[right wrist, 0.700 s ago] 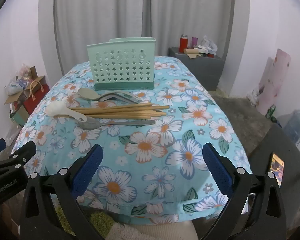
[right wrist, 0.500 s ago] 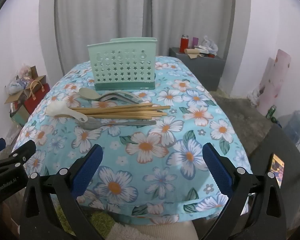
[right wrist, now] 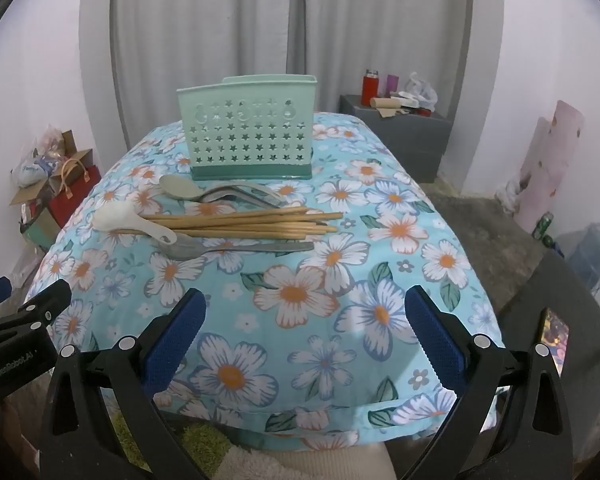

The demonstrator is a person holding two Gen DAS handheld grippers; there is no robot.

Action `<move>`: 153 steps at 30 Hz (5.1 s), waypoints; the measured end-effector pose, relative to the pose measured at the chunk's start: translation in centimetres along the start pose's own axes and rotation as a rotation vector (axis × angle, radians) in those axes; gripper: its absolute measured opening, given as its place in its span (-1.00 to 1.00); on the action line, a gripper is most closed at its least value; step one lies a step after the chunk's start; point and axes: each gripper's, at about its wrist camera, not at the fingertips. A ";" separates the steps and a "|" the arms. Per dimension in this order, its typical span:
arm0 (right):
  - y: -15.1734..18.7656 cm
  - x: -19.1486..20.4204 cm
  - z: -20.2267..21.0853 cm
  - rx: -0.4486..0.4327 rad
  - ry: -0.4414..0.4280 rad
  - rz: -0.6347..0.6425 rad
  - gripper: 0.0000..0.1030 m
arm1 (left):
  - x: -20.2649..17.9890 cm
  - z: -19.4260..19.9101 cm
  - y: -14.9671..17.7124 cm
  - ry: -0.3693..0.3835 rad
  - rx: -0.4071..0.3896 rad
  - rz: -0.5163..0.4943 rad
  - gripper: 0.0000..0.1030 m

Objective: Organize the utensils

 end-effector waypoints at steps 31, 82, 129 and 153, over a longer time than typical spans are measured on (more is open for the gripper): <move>0.2 -0.4 0.3 -0.004 -0.001 0.001 0.85 | 0.1 -0.4 -0.1 -0.008 0.003 0.007 0.90; -1.9 3.9 -5.2 0.064 -0.187 0.161 0.85 | 5.1 -6.0 -3.9 0.297 -0.051 0.189 0.89; -0.4 12.3 -9.3 -0.066 -0.144 0.629 -0.20 | 16.3 -10.7 -7.8 0.530 -0.151 0.611 -0.97; -3.9 11.3 -6.7 -0.065 -0.202 0.558 -0.93 | 16.7 -8.2 -9.6 0.513 -0.267 0.574 -0.97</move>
Point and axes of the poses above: each gripper's, at about its wrist camera, not at the fingertips, and z roughly against the way its jaws point, x to its left, y to its underside, and after that the axes turned 1 degree about y, right-handed
